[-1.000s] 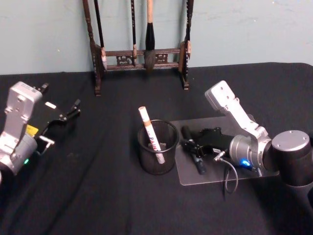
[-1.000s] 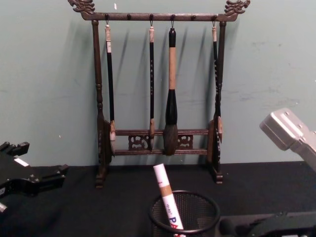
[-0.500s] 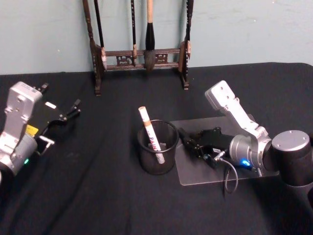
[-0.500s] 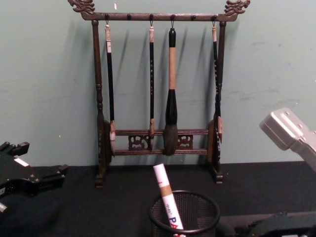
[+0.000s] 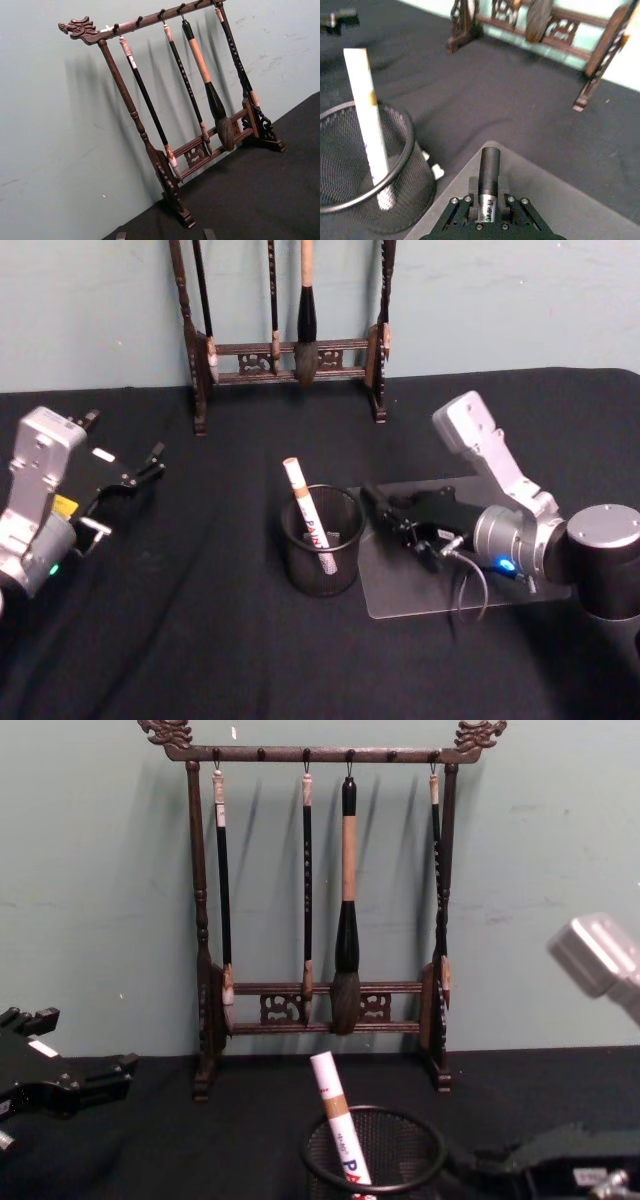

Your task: Pick up the water-based marker from the table and place it into the pen holder.

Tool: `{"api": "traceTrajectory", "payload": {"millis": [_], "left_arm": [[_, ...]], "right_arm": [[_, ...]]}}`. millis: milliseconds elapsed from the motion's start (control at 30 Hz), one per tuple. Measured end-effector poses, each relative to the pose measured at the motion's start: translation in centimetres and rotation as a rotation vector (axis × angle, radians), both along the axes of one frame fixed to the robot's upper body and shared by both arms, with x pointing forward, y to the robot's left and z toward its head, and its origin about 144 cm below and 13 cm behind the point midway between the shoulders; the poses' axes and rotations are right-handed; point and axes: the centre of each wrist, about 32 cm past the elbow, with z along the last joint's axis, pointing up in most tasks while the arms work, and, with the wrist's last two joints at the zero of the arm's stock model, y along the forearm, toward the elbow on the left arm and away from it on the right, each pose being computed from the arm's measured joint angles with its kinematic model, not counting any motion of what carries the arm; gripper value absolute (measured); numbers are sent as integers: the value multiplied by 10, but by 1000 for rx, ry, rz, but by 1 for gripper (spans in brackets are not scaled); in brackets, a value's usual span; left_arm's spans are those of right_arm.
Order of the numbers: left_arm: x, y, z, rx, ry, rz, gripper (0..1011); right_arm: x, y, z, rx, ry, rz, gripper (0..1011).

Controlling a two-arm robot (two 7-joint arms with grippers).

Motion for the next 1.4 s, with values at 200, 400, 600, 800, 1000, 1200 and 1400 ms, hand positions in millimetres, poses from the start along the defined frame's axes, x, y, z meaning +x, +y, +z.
{"api": "traceTrajectory", "payload": {"millis": [200,400,600,800,1000,1200,1400], "left_arm": [[0,0,0,0,0,0,1001],[0,0,0,0,0,0,1001],[0,0,0,0,0,0,1001],[0,0,0,0,0,0,1001],[0,0,0,0,0,0,1001],[0,0,0,0,0,0,1001],[0,0,0,0,0,0,1001]], "right_arm": [[-3,-5,4,71,-73,-33,230],[-8,-12,8,192,-182,-49,230],[-11,-15,11,264,-249,-43,230],[-10,-10,12,343,-353,-15,230],[-6,3,7,403,-430,52,230],[-1,21,0,453,-472,120,230],[5,36,-7,479,-470,164,230]]}}
